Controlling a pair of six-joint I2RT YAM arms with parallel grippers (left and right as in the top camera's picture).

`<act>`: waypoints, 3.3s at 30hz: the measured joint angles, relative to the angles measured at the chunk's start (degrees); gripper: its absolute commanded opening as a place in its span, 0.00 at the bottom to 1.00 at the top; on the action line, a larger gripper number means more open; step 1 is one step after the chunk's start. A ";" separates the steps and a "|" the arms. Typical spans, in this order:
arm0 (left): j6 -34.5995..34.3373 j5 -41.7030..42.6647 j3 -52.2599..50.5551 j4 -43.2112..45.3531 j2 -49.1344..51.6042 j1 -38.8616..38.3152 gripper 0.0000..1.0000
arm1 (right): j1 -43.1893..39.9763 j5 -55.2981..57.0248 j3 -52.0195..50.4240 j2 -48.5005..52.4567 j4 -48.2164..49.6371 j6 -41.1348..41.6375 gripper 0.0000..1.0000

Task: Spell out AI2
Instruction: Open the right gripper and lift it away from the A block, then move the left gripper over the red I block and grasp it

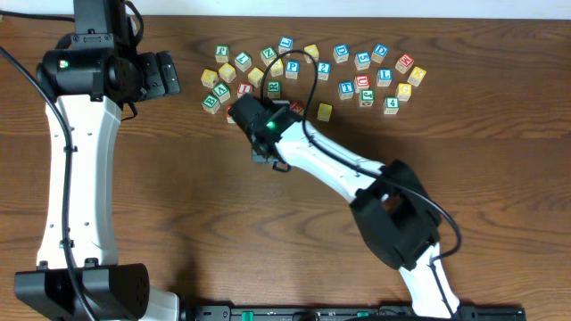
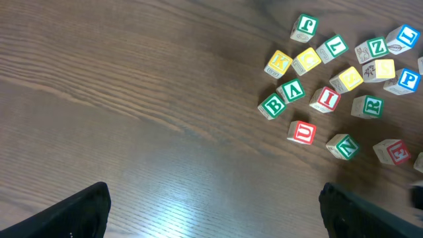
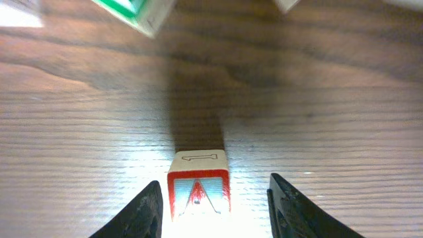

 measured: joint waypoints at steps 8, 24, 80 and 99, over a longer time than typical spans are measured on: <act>0.00 0.00 0.00 0.00 0.00 0.00 1.00 | -5.55 -3.82 0.94 -13.14 -1.09 -8.26 0.52; 0.00 5.25 0.15 0.31 2.21 -2.19 1.00 | -20.33 -13.44 2.21 -18.99 -9.79 -18.23 0.60; 9.46 3.85 4.20 30.45 37.05 -16.33 0.80 | -28.41 -12.57 3.37 -18.99 -16.09 -25.68 0.66; 9.73 3.21 4.09 30.95 39.10 -14.97 0.71 | -28.44 -12.57 3.37 -18.99 -16.06 -25.68 0.67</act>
